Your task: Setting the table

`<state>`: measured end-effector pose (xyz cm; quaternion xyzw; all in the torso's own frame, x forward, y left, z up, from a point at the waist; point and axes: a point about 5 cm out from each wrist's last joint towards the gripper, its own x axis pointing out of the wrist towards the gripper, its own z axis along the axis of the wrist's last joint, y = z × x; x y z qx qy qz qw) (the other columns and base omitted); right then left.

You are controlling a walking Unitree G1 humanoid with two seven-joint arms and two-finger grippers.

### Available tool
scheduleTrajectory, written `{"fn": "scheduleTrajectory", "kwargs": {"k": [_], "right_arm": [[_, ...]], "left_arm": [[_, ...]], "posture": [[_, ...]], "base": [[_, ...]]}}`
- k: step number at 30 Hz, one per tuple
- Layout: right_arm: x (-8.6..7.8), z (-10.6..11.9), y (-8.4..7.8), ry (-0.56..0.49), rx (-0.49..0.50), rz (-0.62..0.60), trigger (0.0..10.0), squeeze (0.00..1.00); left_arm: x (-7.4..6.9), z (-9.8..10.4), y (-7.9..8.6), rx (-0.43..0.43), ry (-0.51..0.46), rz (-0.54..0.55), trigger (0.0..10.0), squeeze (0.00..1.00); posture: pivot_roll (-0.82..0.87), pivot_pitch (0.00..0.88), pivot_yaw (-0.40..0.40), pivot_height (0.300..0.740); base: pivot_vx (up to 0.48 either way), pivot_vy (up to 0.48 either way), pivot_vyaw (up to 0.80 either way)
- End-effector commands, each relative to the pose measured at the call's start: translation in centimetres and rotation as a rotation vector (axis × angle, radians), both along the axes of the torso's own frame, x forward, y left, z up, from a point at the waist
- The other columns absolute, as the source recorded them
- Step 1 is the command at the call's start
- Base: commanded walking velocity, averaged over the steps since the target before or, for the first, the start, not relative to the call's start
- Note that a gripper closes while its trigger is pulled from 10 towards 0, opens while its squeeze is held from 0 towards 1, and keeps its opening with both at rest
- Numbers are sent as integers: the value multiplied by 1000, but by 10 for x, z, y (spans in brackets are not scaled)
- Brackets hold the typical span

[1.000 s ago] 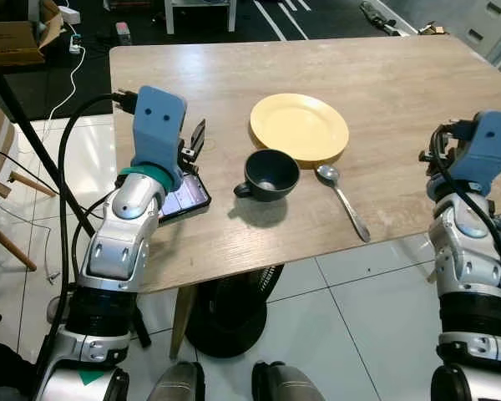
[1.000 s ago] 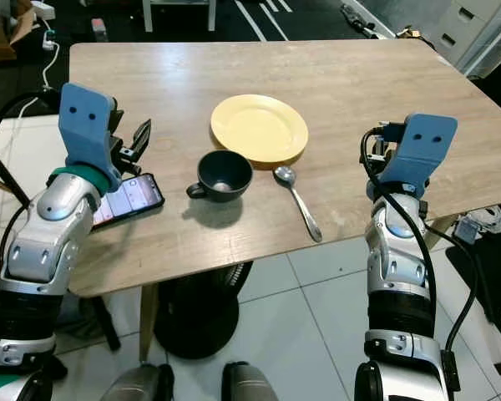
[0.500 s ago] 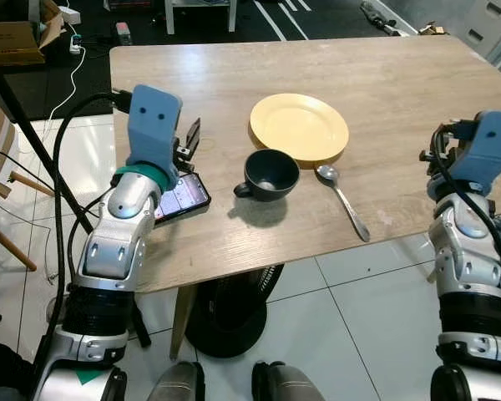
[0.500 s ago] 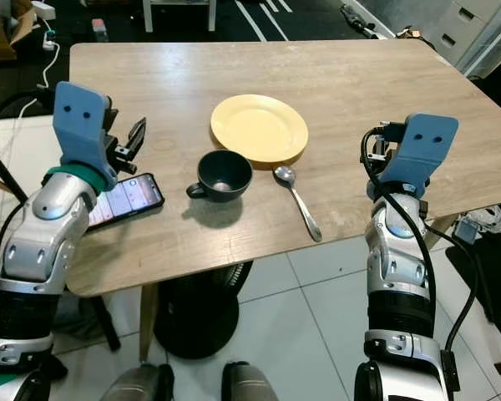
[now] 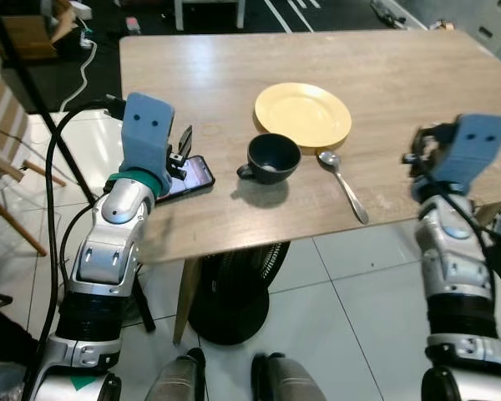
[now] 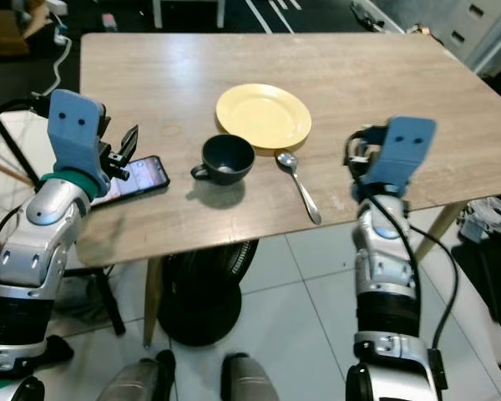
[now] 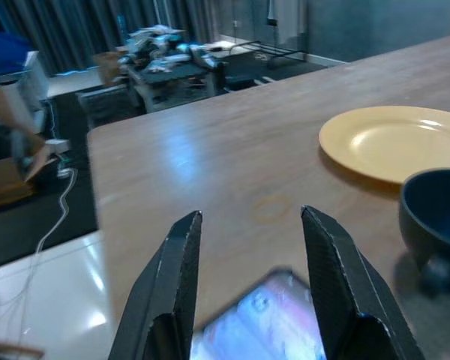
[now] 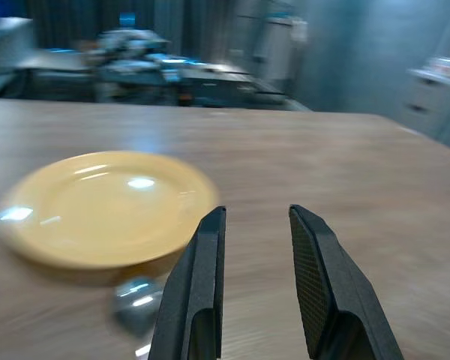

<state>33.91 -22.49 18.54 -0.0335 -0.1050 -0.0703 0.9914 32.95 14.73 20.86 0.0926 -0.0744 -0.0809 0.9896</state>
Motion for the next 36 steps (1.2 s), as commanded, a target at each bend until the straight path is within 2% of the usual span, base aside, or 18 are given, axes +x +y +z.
{"fn": "scheduleTrajectory", "kwargs": {"k": [1, 2, 3, 4, 10, 19, 24, 27, 30, 36], "right_arm": [[-2, -4, 25, 24, -7, 209, 10000, 0], [-2, -4, 25, 24, -7, 209, 10000, 0], [-10, -9, 59, 52, -24, 464, 10000, 0], [-12, -11, 66, 60, -30, 515, 10000, 0], [-8, -12, 56, 65, -3, 451, 10000, 0], [-10, -13, 51, 73, -9, 444, 10000, 0], [-10, -13, 44, 72, -1, 386, 10000, 0], [-10, -12, 36, 64, 18, 315, 10000, 0], [-11, -13, 34, 67, 27, 296, 10000, 0], [-11, -13, 33, 69, 37, 283, 10000, 0]], "left_arm": [[-2, -3, 5, 2, 13, 19, 10000, 0], [-2, -3, 5, 2, 13, 19, 10000, 0], [-4, -2, 7, 4, 9, 27, 10000, 0], [-5, -2, 7, 5, 7, 28, 10000, 0], [-7, -2, 7, 7, 7, 28, 10000, 0], [-7, -3, 6, 6, 11, 26, 10000, 0], [-5, -3, 4, 7, 16, 18, 10000, 0], [-2, -2, 1, 6, 19, 4, 10000, 0], [-1, -1, -2, -5, 20, -7, 10000, 0], [1, 0, -6, -10, 19, -23, 10000, 0]], "posture": [[66, 1, -69, 740], [66, 1, -69, 740], [68, 0, -69, 740], [71, 0, -69, 740], [70, 0, -71, 740], [64, 0, -69, 740], [51, 2, -53, 740], [41, 3, -43, 740], [38, 1, -40, 740], [32, 0, -33, 740]], "base": [[-311, 0, 0], [-311, 0, 0], [-311, 0, 0], [-311, 0, 0], [-310, 0, 0], [-311, 0, 0], [-295, 0, 0], [0, 0, 0], [0, 0, 0], [0, 0, -800]]}}
